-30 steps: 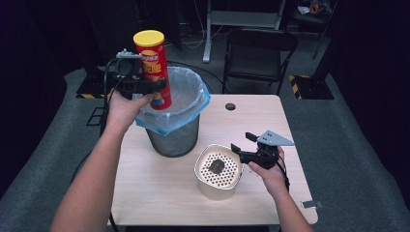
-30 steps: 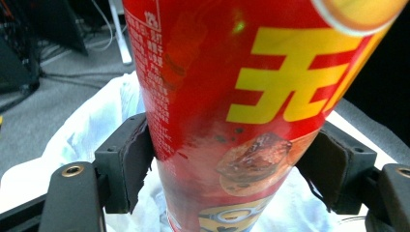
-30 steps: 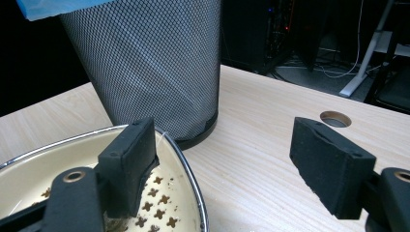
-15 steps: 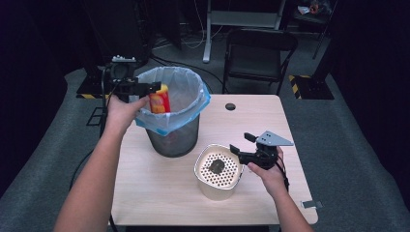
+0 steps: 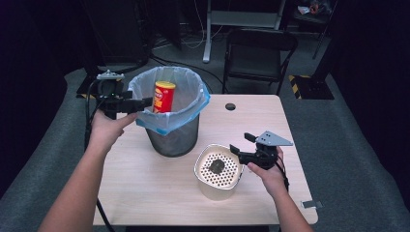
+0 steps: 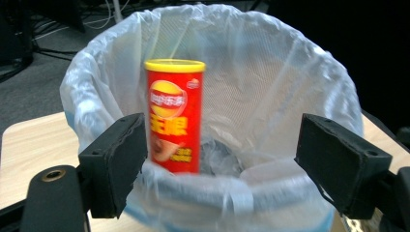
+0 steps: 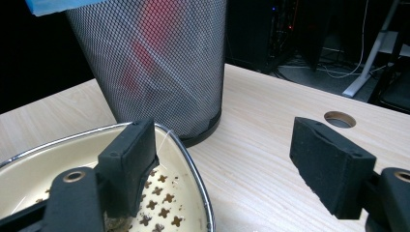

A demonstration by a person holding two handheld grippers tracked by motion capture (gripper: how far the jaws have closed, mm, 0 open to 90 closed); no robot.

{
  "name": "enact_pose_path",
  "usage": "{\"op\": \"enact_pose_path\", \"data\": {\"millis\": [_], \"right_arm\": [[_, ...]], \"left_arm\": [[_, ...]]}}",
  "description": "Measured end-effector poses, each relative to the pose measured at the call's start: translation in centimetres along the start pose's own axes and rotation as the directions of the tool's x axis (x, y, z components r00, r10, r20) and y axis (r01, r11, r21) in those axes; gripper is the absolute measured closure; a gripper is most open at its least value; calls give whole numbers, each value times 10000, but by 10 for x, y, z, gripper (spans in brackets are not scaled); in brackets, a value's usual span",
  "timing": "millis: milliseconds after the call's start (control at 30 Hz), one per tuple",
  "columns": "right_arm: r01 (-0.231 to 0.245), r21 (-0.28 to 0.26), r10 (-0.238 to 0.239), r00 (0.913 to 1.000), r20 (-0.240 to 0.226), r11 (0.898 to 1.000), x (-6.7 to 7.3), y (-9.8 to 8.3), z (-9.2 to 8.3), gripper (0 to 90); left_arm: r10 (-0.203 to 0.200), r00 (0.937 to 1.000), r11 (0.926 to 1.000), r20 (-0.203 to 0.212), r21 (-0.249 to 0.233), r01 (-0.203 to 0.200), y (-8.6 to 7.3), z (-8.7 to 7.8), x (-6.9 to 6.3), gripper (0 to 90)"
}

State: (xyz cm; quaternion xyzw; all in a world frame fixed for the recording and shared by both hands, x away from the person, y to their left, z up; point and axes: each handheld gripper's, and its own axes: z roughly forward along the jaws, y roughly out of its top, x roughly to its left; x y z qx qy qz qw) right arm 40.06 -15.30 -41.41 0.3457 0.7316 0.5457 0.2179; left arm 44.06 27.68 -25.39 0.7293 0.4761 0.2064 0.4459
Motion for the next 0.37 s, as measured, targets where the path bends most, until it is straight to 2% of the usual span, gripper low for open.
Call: {"op": "enact_pose_path", "data": {"millis": [33,100,167,233,367], "right_arm": [[6,15,-6,10000,18,10000,0,0,0,241],[21,19,-21,10000,37,10000,0,0,0,241],[23,23,-23,10000,46,10000,-1,0,0,241],[39,17,-39,10000,43,10000,-1,0,0,241],[49,7,-49,10000,76,10000,-2,0,-1,242]], "left_arm": [[-28,9999,10000,131,15,28,-5,-7,0,187],[17,9999,10000,126,7,-17,-10,-13,0,192],[34,9999,10000,120,9,-34,-12,-15,0,193],[92,9997,9999,206,-78,-90,-22,-23,0,195],[101,9995,9998,287,-144,-97,-32,-28,1,194]]}}
